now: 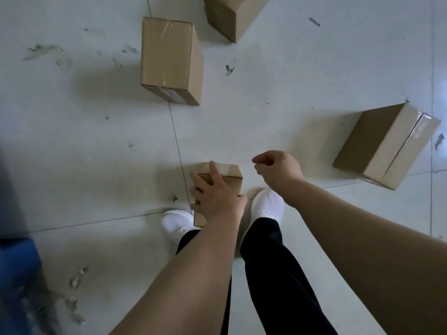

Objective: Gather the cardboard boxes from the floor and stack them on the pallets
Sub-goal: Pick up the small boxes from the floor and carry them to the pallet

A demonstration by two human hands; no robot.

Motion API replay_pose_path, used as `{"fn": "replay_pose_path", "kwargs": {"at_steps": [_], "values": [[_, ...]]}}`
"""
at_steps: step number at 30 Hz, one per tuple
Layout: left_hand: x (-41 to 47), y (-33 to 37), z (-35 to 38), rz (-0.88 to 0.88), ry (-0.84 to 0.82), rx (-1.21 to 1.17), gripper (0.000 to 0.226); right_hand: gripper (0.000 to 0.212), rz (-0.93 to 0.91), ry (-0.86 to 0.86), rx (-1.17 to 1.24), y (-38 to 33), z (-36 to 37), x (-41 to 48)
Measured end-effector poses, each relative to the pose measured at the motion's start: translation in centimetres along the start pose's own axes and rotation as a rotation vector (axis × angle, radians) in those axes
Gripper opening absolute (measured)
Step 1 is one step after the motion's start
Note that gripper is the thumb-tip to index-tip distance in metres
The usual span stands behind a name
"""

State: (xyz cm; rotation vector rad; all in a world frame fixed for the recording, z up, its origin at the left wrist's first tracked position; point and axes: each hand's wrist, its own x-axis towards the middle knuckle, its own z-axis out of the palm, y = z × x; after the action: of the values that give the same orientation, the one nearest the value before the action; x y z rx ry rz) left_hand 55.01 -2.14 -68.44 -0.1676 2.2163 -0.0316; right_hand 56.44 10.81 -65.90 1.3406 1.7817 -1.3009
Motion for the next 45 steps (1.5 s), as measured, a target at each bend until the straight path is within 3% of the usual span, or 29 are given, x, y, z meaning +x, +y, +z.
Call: {"fn": "replay_pose_path", "kwargs": {"at_steps": [7,17,28,36,45], "values": [[0.5,-3.0,-6.6,-0.053,0.011,-0.154,0.108,0.026,0.012,-0.011,-0.028,-3.6,1.4,-2.1],[1.2,-11.1,-22.4,-0.024,0.12,-0.301,0.094,0.031,-0.05,0.061,-0.023,-16.9,5.1,-5.5],[8.9,-10.0,-26.7,-0.114,0.192,-0.384,0.093,0.08,-0.006,0.228,-0.163,-25.4,7.9,3.5],[15.8,-7.0,-28.2,-0.16,0.211,-0.421,0.094,0.142,0.174,0.222,-0.157,-28.2,10.2,9.7],[17.7,-7.5,-29.2,-0.162,0.214,-0.412,0.096,0.141,0.229,0.355,-0.145,-29.2,11.8,10.7]]}}
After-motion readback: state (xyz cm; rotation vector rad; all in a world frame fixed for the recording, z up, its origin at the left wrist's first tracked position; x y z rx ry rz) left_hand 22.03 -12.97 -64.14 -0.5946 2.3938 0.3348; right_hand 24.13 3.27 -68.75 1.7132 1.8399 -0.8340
